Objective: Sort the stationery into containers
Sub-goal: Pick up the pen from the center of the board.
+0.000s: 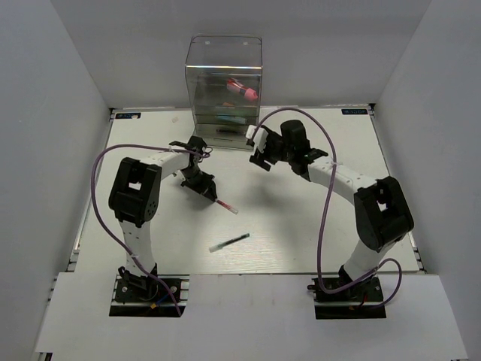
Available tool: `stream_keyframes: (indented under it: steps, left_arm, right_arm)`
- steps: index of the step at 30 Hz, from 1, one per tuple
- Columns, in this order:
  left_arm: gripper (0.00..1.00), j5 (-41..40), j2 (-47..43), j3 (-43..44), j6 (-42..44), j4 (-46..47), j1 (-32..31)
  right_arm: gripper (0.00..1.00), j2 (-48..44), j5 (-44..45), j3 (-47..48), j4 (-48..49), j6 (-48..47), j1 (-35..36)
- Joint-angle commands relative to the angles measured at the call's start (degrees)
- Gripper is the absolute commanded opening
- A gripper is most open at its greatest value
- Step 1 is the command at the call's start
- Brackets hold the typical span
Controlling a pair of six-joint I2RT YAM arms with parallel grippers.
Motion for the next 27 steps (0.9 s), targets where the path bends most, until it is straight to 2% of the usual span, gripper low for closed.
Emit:
stream_keyframes:
  steps: [1,2,3,4,8,14,15,19,24,27]
  left_arm:
    - [0.13,-4.7,0.1,-4.5,1.3,1.9,-0.3]
    - [0.10,-4.7,-0.8,-5.2,1.3,2.6,-0.3]
    - [0.07,-4.7,-1.7,-5.2,1.3,4.0,-0.3]
    - [0.07,-4.7,-3.3,-5.2,1.3,4.6,-0.3]
    - [0.00,-4.1,-6.3,-2.7,0.7,8.4,0.2]
    - [0.00,-4.1,-6.9,6.7,-2.6,15.4,0.7]
    - [0.00,-4.1,-6.3,7.8,-2.6,17.6,0.7]
    - [0.00,-6.3,-3.8,13.4,-6.2,21.5,1.2]
    - [0.00,-8.8,-0.5,16.9,-13.3,27.9,1.8]
    - [0.00,-9.3,3.5,20.2,-17.2,27.9,1.8]
  right_arm:
    - [0.76,-4.6,-2.5,-2.3,3.2,2.5,-0.7]
    - [0.81,-5.0,-2.7,-2.7,2.3,2.2,-0.6]
    - [0.90,-6.1,-3.1,-3.5,1.5,1.3,-0.6]
    - [0.90,-6.7,-3.3,-4.6,1.3,0.6,-0.7]
    - [0.90,-9.9,-6.5,-8.2,-2.7,-0.8,-0.6]
    - [0.90,-15.0,-14.5,-13.3,-9.4,-2.4,-0.6]
    - [0.90,-16.5,-16.0,-14.0,-10.8,-4.4,-0.6]
    - [0.79,-19.0,-19.0,-18.6,-13.0,-7.6,-0.5]
    - [0.78,-21.0,-19.2,-21.6,-14.3,-8.6,-0.5]
    - [0.78,-21.4,-19.0,-22.0,-14.5,-8.7,-0.5]
